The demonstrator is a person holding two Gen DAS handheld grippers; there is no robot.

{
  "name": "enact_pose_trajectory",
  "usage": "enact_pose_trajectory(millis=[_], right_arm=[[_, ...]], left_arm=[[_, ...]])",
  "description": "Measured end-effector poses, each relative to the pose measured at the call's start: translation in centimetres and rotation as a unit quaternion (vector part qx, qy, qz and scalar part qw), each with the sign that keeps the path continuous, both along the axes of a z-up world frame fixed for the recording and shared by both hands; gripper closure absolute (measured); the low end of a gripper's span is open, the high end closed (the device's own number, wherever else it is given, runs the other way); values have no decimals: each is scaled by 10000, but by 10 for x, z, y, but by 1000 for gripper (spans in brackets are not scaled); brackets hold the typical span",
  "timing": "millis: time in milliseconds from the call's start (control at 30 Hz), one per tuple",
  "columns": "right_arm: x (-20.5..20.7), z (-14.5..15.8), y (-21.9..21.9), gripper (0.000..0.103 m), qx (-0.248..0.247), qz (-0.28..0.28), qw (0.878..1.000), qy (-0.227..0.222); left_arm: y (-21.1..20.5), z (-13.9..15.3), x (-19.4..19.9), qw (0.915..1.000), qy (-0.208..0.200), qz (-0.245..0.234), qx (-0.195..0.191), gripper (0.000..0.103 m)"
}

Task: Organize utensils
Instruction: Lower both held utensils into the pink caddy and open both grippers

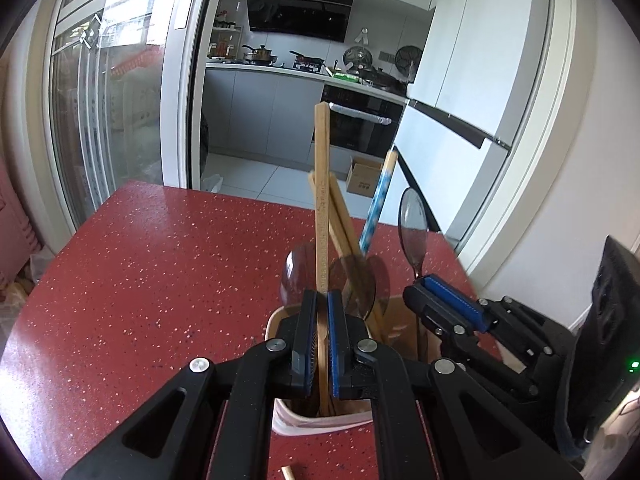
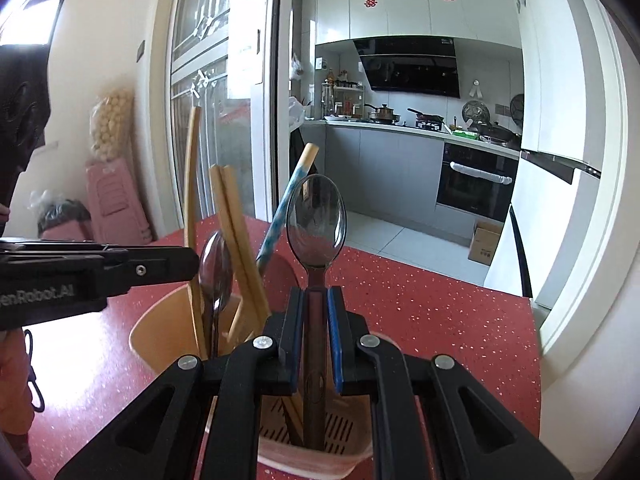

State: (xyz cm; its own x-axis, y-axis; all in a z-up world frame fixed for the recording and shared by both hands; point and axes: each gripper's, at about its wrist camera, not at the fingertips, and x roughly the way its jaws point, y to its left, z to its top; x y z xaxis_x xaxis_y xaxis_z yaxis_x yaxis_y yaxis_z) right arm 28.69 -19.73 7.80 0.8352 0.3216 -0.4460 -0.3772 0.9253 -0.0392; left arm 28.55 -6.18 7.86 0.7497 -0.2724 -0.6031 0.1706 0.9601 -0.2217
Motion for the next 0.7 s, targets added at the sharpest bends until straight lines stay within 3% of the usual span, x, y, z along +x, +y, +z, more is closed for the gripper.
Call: enact_pose_trajectory(millis=[400,467,533,700], right_arm=[[8,-4,-13,88,251,28,9983,523],[8,-4,-13,81,285,28,9980,571],[7,-1,-16,64,347,38,9976,595],[0,9,-22,53,611,42,9956,703]], left_arm=[[2,-7,-14,9991,-82,205,368,67],[5,-6,-17,9990,-90,271,338,67],[8,-5,-22,9989,-109,323,329,67],[15,-6,-35,9983,-61,440,389,67]])
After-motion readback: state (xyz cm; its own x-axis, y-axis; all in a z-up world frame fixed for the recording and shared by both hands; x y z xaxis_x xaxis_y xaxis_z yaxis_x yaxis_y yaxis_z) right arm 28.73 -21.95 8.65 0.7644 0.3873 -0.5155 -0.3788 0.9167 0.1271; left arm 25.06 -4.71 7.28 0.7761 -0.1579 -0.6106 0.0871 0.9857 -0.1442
